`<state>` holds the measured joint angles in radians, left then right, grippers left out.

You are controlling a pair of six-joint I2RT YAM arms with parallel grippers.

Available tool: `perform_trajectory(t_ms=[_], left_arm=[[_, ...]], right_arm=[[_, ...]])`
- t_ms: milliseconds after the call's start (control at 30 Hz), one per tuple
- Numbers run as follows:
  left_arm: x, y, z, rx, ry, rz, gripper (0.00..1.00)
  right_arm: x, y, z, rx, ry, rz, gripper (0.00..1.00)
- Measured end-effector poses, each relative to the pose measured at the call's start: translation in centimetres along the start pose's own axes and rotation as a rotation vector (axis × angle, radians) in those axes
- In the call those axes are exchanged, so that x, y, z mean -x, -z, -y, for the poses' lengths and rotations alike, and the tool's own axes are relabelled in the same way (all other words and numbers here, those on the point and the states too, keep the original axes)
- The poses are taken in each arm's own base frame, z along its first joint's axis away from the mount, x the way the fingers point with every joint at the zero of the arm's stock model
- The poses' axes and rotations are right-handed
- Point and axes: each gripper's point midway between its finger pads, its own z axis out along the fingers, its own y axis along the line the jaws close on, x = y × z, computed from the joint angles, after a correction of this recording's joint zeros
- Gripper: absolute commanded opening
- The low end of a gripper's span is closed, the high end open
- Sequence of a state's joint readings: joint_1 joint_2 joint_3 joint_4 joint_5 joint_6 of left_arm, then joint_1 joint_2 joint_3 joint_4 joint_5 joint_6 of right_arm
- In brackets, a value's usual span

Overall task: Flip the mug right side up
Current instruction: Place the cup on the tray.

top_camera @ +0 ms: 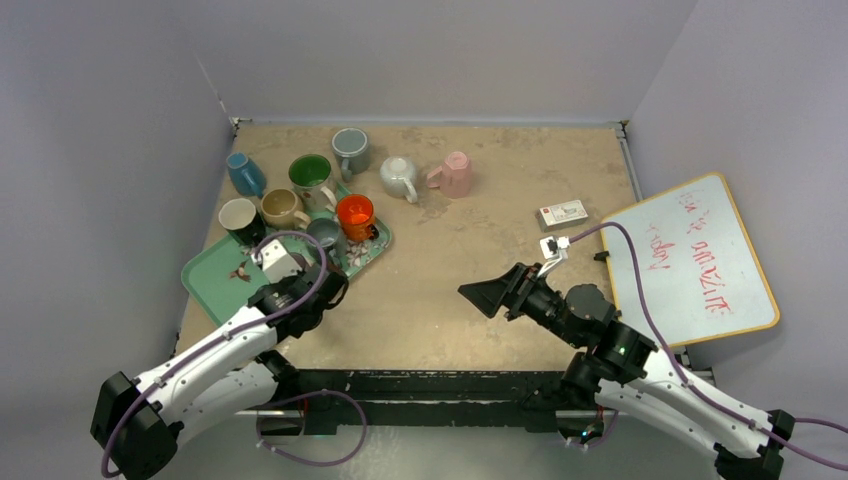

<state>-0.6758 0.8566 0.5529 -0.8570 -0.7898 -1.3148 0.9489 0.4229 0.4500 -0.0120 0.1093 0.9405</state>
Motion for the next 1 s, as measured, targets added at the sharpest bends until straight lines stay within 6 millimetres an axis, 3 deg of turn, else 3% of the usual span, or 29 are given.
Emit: perform_trajectory(t_ms=[333, 600, 1000], left_arm=[[1.1, -1.7, 0.0, 0.047, 0.0, 0.019, 0.18], [2.1, -3.2, 1.2, 0.003, 0.012, 0.017, 0.22], [1.2, -5.3, 2.2, 0.016, -0.041, -0.002, 0.23]], right_arm=[[0.1, 0.5, 0.1, -0.004, 0.002, 0.004, 0.99], [-0.1, 0.9, 0.5, -0.012, 0.009, -0.002, 0.99], [0.0, 1.6, 1.2, -0.036, 0.028, 0.007, 0.99]])
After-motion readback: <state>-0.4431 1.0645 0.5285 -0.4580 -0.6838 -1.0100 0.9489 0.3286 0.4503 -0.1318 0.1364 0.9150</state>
